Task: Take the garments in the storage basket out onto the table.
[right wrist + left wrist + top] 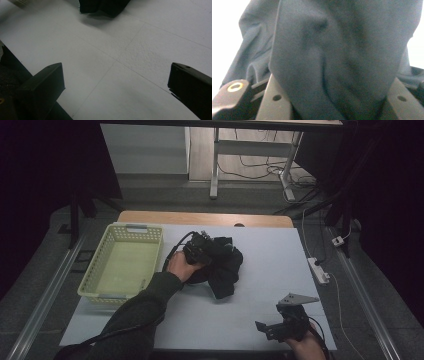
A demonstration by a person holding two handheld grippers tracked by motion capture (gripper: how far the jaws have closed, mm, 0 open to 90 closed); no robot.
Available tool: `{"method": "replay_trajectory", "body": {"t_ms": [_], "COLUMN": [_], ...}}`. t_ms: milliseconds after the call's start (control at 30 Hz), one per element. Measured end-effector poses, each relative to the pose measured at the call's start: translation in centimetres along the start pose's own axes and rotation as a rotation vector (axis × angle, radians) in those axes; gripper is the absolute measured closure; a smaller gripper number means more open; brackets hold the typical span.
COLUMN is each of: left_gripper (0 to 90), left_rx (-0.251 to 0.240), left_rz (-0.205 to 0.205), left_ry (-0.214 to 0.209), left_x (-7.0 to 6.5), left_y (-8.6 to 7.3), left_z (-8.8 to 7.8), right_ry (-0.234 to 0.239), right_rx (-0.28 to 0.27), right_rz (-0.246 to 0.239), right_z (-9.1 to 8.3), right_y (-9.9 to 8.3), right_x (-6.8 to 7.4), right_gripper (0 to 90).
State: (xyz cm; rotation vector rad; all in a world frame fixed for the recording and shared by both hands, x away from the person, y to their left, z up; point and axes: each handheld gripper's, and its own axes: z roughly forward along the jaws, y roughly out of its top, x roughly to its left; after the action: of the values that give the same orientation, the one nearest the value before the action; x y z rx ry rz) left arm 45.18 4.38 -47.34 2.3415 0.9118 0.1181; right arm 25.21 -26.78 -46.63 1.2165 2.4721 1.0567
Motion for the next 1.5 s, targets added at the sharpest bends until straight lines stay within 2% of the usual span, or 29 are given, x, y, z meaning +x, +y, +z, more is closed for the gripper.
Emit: {"method": "replay_trajectory", "body": {"t_ms": [300,567,967,1067,1300,1500], "left_gripper": [42.6,30.3,3.4,0.2,0.0,0.0], "left_rx": [0.013,0.001,-0.045,-0.049,-0.070,-0.090], "left_rz": [0.046,0.036,0.021,0.022,0.022,0.014], "left_ry": [0.031,0.028,0.037,0.033,-0.008,-0.073], "left_x": [-0.7,-0.7,-0.5,-0.4,-0.1,0.3], "left_y": [-0.6,-0.8,-0.8,-0.9,-1.3,-1.7], "left_z": [1.6,1.9,0.9,1.0,0.6,-0.2], "right_ry": [-0.001,-0.005,0.000,0.001,-0.001,-0.001], "right_rx": [0.000,0.005,0.006,0.005,0.007,0.007], "right_rz": [0.000,-0.005,-0.006,-0.006,-0.006,-0.006], "right_z": [0.0,0.0,0.1,0.1,0.1,0.1], "right_y": [0.0,0.0,0.0,0.0,0.0,0.0], "right_x": [0.0,0.1,0.0,0.0,0.0,0.0], "right_gripper": [0.4,0.3,0.3,0.4,0.3,0.3]}}
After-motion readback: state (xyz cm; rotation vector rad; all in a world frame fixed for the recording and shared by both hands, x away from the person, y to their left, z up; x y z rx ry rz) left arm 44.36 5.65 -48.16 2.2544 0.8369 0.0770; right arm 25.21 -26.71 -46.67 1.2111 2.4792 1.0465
